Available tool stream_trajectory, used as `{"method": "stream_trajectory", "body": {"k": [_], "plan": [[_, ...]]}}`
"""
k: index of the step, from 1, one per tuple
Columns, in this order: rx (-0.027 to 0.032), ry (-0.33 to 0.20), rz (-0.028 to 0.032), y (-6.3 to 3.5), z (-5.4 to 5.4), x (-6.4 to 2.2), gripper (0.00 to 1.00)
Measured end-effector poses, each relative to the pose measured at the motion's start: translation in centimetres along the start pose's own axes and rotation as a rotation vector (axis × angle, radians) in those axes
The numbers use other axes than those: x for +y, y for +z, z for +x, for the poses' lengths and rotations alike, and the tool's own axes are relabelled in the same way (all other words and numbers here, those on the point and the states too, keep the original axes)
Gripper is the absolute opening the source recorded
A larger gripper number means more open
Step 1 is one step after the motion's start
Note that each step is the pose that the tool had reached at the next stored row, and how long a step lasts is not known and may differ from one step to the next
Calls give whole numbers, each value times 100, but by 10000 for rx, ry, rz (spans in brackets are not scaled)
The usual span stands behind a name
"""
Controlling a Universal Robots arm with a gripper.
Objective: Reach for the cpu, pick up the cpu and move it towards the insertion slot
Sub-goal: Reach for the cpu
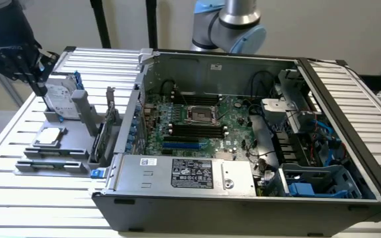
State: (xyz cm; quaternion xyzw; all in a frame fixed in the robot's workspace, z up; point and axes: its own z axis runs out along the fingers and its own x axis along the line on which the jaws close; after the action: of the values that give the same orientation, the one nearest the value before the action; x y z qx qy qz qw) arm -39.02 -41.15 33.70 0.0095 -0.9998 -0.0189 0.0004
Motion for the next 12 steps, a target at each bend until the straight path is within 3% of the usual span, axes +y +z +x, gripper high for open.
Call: {"method": "stream_trajectory", "body": {"k": [8, 12], "plan": [[1, -1, 35, 27, 325, 172, 11], [2, -1, 37, 28, 375, 194, 11]]}}
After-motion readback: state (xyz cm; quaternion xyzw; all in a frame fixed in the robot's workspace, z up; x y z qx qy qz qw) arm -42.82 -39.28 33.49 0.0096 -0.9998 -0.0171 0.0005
